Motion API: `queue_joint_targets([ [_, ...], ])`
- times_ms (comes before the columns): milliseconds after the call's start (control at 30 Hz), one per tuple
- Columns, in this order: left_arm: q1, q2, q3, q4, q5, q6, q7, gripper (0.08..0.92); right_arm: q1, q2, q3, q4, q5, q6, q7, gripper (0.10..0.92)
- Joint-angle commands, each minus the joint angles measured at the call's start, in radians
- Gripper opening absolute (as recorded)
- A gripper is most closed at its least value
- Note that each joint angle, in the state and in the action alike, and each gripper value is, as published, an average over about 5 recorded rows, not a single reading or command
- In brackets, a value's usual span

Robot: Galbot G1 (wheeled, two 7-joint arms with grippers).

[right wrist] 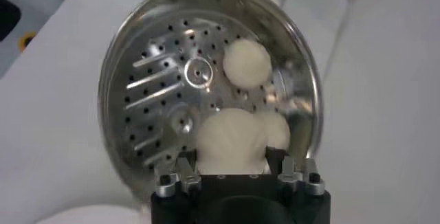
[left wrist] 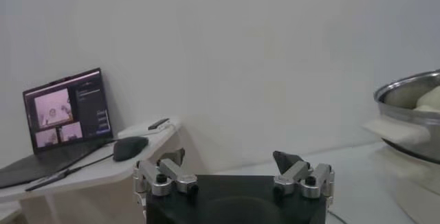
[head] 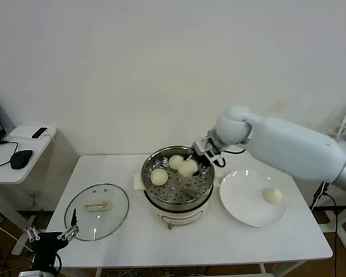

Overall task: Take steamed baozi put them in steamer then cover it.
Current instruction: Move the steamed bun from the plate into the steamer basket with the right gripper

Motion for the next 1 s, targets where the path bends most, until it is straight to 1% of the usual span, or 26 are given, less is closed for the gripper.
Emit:
queue_joint_targets([
  [33, 0.003, -0.004, -0.014, -0.007, -0.007, 0.001, 0.001, 0.823, 0.007, 0.086, -0.114, -0.013, -0.078, 0.184, 0.018, 0.633],
  [333, 0.005, -0.004, -0.022, -0.010, -0.022, 0.001, 0.000, 0.823, 0.028, 0.124, -0.151, -0.017, -0.083, 0.243, -0.018, 0.636],
  [767, 0.000, -0.001, -0.030, -0.006, -0.035, 0.000, 0.001, 0.823, 0.034, 0.119, -0.155, -0.014, -0.097, 0.256, -0.045, 0.647],
  [867, -0.002, -0.001, -0.029, -0.005, -0.035, 0.001, 0.001, 0.823, 0.037, 0.114, -0.144, -0.015, -0.094, 0.255, -0.037, 0.692],
  [1000, -0.004, 0.001, -0.029, -0.005, -0.035, 0.001, 0.001, 0.823, 0.059, 0.104, -0.116, -0.017, -0.096, 0.254, -0.041, 0.787],
])
